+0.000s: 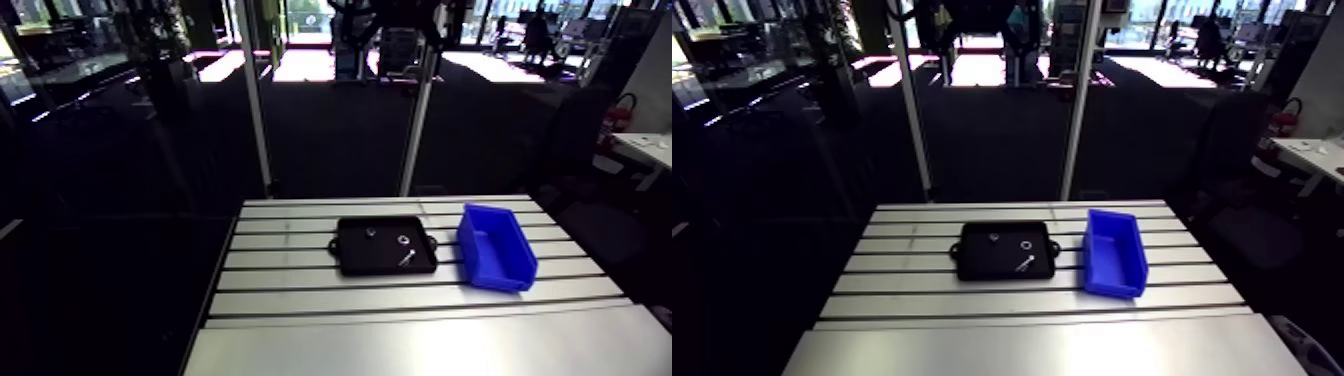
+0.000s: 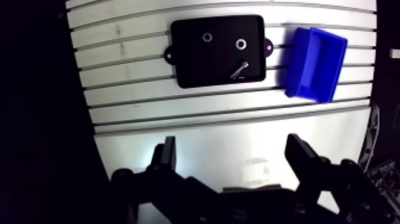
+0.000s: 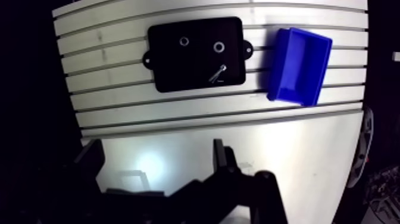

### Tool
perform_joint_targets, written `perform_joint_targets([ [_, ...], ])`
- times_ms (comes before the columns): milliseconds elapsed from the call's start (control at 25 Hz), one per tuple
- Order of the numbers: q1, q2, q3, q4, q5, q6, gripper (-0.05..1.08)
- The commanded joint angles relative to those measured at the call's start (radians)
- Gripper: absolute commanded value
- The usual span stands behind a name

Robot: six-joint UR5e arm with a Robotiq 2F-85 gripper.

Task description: Pick up the M10 bolt from the tray and put it into the blue bin.

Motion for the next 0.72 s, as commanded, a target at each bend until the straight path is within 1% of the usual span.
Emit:
perform_joint_targets([
  [40,0.0,0.0,0.001,0.0,0.0,0.0,0.01],
  [720,0.005,-0.008,0.011,0.0,0.001,0.0,0.01],
])
